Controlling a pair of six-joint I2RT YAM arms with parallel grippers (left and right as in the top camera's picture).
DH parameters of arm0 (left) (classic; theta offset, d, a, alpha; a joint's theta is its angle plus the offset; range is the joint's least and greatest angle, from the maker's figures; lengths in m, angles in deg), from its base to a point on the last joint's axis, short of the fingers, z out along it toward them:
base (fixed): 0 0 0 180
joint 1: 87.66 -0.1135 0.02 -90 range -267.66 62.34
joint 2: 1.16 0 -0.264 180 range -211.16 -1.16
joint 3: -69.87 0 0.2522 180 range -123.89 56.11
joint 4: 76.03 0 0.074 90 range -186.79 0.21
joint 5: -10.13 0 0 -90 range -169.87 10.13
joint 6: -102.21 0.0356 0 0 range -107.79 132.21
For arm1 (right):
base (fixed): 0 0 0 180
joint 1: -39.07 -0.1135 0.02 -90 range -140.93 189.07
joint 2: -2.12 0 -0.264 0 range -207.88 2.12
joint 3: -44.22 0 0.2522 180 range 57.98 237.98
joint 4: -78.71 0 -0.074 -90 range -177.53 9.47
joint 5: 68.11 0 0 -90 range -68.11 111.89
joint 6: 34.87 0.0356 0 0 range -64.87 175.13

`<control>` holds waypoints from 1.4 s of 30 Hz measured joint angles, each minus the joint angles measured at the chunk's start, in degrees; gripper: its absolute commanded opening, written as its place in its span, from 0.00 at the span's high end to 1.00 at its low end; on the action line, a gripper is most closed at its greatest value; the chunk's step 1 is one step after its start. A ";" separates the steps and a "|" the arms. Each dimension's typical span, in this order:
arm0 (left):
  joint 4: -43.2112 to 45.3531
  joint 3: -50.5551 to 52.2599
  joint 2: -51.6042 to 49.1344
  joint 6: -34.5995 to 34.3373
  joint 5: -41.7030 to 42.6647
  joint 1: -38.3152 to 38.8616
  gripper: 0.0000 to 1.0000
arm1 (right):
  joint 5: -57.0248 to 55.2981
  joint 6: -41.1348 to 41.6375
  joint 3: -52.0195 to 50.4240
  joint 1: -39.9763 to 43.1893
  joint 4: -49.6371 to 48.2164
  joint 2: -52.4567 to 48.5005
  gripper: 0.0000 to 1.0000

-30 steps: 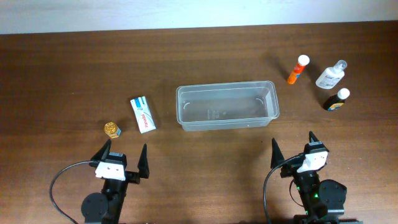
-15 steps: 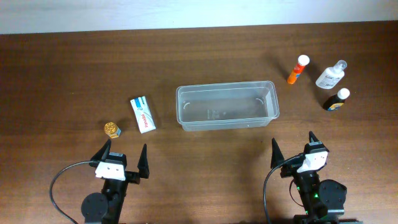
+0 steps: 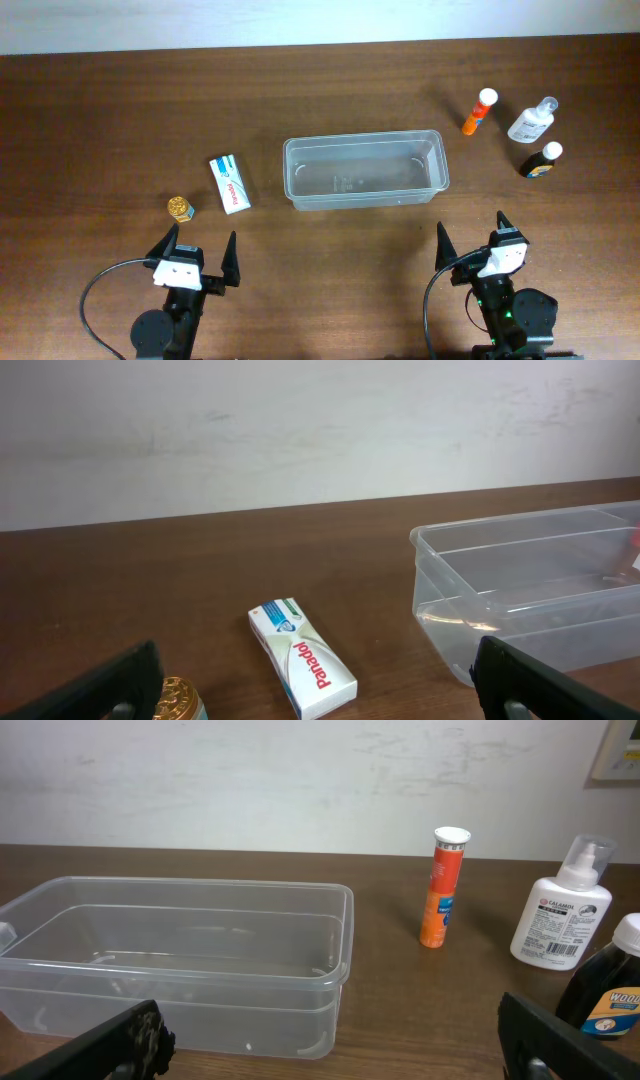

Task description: Pack container

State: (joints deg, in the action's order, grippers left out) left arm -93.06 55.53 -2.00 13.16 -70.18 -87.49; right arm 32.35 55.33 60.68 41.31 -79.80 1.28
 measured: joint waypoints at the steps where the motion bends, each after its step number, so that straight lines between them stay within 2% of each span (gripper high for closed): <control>1: 0.00 0.00 0.00 0.00 0.00 0.00 0.01 | 0.00 -0.02 0.00 0.00 0.00 0.00 0.02; 28: 0.00 0.00 0.00 0.00 0.00 0.00 0.01 | 0.00 0.00 0.00 0.00 -0.04 0.00 0.02; 32: 0.00 0.00 0.00 0.00 0.00 0.00 0.00 | 0.11 0.13 -0.09 0.00 -3.43 0.04 0.02; 38: 0.00 0.00 0.00 0.00 0.00 0.00 0.01 | 8.00 7.45 -0.17 0.00 -2.91 0.04 0.02; 42: 0.00 0.00 0.00 0.00 0.00 0.00 0.01 | 14.25 12.94 -0.31 0.00 -6.73 0.04 0.02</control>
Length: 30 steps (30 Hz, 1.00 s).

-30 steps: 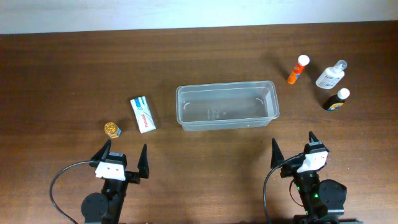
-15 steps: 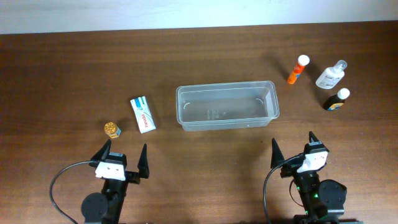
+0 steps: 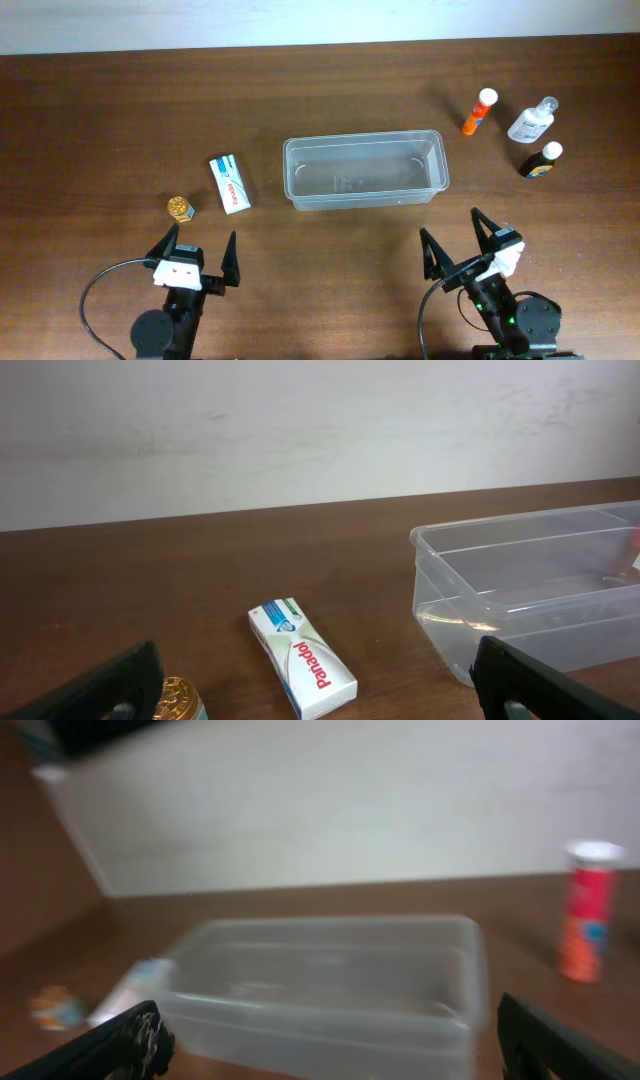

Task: Pack container
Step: 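Raise the right gripper and move it toward the dark bottle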

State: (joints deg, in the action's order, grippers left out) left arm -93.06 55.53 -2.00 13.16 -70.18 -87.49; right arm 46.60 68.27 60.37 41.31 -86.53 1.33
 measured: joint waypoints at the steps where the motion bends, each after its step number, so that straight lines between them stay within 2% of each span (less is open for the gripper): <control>1: 0.00 0.00 0.00 0.00 0.00 0.00 0.01 | 1.97 0.94 -0.07 0.00 -2.32 0.00 0.02; 7: 0.00 0.00 0.00 0.00 0.00 0.00 0.01 | 10.91 3.50 0.31 0.00 -13.14 0.00 0.02; 11: 0.00 0.00 0.00 0.00 0.00 0.00 0.01 | 11.56 3.78 3.43 0.00 -12.79 -0.35 0.02; 15: 0.00 0.00 0.00 0.00 0.00 0.00 0.01 | 10.73 2.25 11.32 0.00 -8.46 -4.00 0.02; 19: 0.00 0.00 0.00 0.00 0.02 0.00 0.01 | 8.02 -2.67 23.17 0.00 2.73 -14.05 0.02; 22: 0.00 0.00 0.00 0.00 0.00 0.00 0.01 | 5.11 -7.06 34.56 0.02 15.02 -25.42 0.02; 27: 0.00 0.00 0.04 0.00 0.02 0.00 0.01 | -1.49 -12.92 61.29 0.00 40.63 -50.42 0.02; 30: -0.02 0.00 0.04 0.00 0.02 0.00 0.01 | -3.04 -14.16 75.60 0.00 51.95 -62.34 0.02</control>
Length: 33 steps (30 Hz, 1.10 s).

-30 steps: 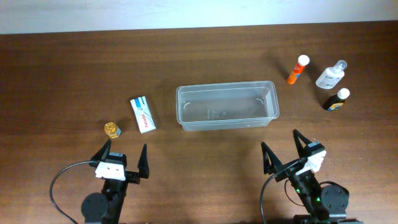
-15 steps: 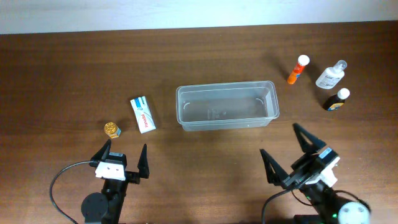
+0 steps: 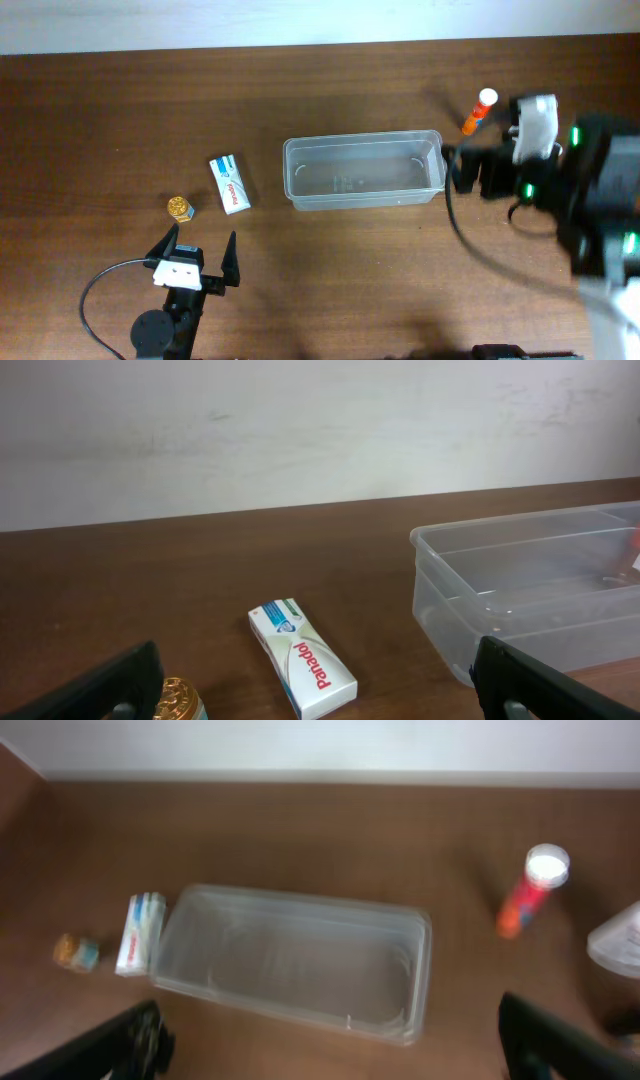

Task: Pack container
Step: 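Raise the right gripper and move it toward the dark bottle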

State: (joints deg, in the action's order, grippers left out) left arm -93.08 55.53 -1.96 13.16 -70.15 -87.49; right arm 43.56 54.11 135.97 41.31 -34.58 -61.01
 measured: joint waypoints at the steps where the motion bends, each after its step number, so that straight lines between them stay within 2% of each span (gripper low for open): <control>1: 0.00 -0.02 0.02 0.00 -0.02 0.00 0.01 | -0.33 -0.37 5.42 0.00 4.94 -4.33 0.02; 4: 0.00 -0.02 0.00 0.00 -0.02 0.00 0.01 | -1.11 -0.94 15.82 0.00 13.05 -12.94 0.02; 8: 0.00 -0.02 0.02 0.00 -0.02 0.00 0.01 | -1.31 -1.05 22.12 0.00 17.27 -19.54 0.02; 15: 0.00 -0.02 0.00 0.00 -0.02 0.00 0.01 | -1.29 -1.01 22.73 0.00 24.33 -25.33 0.02; 33: 0.00 -0.02 0.00 0.02 -0.02 0.00 0.01 | -1.27 -1.01 22.73 0.00 27.32 -27.08 0.02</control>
State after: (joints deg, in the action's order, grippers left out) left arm -93.08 55.51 -1.96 13.18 -70.18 -87.49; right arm 42.29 53.10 158.70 41.31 -7.26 -88.09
